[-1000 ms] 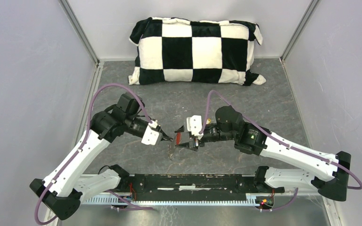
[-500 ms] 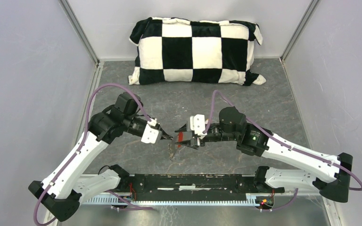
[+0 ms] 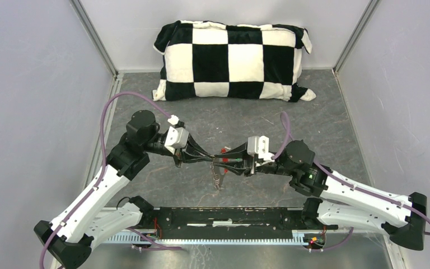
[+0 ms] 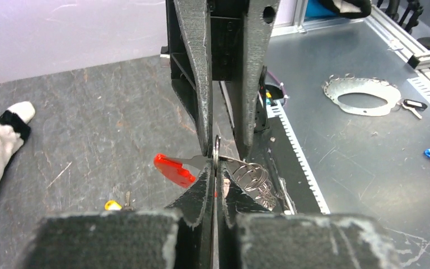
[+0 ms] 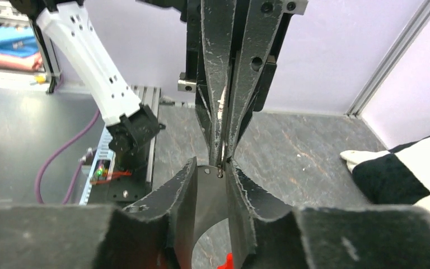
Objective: Put the keys on the keyring
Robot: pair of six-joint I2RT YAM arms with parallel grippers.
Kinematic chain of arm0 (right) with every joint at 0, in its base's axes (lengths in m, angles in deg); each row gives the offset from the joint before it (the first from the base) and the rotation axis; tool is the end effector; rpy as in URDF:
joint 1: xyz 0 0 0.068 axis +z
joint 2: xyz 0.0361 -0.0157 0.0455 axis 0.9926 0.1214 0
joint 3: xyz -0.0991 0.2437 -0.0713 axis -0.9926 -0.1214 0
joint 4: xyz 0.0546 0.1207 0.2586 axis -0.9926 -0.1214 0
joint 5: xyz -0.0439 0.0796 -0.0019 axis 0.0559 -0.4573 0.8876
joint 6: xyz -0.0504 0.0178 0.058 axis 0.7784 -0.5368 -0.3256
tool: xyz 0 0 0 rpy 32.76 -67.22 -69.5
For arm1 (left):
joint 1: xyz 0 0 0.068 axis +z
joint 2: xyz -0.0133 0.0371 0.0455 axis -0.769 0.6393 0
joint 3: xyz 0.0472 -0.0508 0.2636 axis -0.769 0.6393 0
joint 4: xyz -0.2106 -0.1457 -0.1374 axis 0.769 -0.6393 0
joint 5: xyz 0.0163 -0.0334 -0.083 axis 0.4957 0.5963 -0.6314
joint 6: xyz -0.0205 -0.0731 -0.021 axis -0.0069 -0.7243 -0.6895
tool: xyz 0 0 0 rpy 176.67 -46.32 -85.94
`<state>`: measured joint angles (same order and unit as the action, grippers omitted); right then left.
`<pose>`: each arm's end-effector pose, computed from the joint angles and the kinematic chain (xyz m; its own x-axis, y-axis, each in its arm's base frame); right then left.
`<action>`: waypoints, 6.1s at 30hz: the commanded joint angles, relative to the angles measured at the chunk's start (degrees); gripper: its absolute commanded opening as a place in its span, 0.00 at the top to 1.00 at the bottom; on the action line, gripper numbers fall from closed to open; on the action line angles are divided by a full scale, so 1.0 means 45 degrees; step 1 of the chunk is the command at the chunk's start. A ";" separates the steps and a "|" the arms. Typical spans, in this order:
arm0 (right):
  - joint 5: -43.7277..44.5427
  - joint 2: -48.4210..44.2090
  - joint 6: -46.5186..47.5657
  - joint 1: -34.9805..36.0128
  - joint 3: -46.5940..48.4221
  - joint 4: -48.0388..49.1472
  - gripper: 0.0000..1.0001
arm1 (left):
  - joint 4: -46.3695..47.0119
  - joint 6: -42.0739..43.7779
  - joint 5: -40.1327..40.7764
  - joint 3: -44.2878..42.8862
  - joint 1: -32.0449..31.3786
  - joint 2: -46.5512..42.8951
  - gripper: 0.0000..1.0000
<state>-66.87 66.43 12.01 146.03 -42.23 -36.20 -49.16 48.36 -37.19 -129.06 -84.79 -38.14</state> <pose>0.1000 0.2519 0.3606 0.1413 0.1115 -0.9837 -0.9862 0.1023 -0.1301 0.1487 -0.1762 0.3749 0.1130 0.0652 -0.9915 0.9802 -0.1704 0.1005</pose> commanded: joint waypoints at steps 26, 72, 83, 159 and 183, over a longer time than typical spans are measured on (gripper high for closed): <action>0.0838 0.1333 -0.1418 -0.0193 0.3080 -0.3755 1.00 | -0.3789 0.3568 -0.1239 -0.1677 -0.0025 0.0491 0.83; 0.1322 -0.1341 -0.0430 -0.0203 0.0477 -0.0383 0.45 | -0.1434 0.5054 -0.1296 -0.0050 -0.0037 -0.1220 0.98; 0.0975 -0.1466 -0.0548 -0.0212 -0.1082 0.1739 0.45 | -0.0178 0.3306 -0.1650 -0.0279 -0.0036 -0.0763 0.98; -0.3452 -0.0241 -0.2433 -0.1926 -0.0951 0.4378 0.49 | 0.3941 -0.1082 -0.0349 0.1771 -0.0024 -0.1218 0.98; -0.2961 0.0623 -0.3043 -0.1842 -0.0904 0.5194 0.63 | 0.5458 -0.2914 0.0064 0.2144 -0.0033 -0.1156 0.98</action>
<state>-81.58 69.10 -0.52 137.38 -48.92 -15.83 -27.57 37.65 -36.73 -119.67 -84.79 -42.90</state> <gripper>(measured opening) 0.383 0.036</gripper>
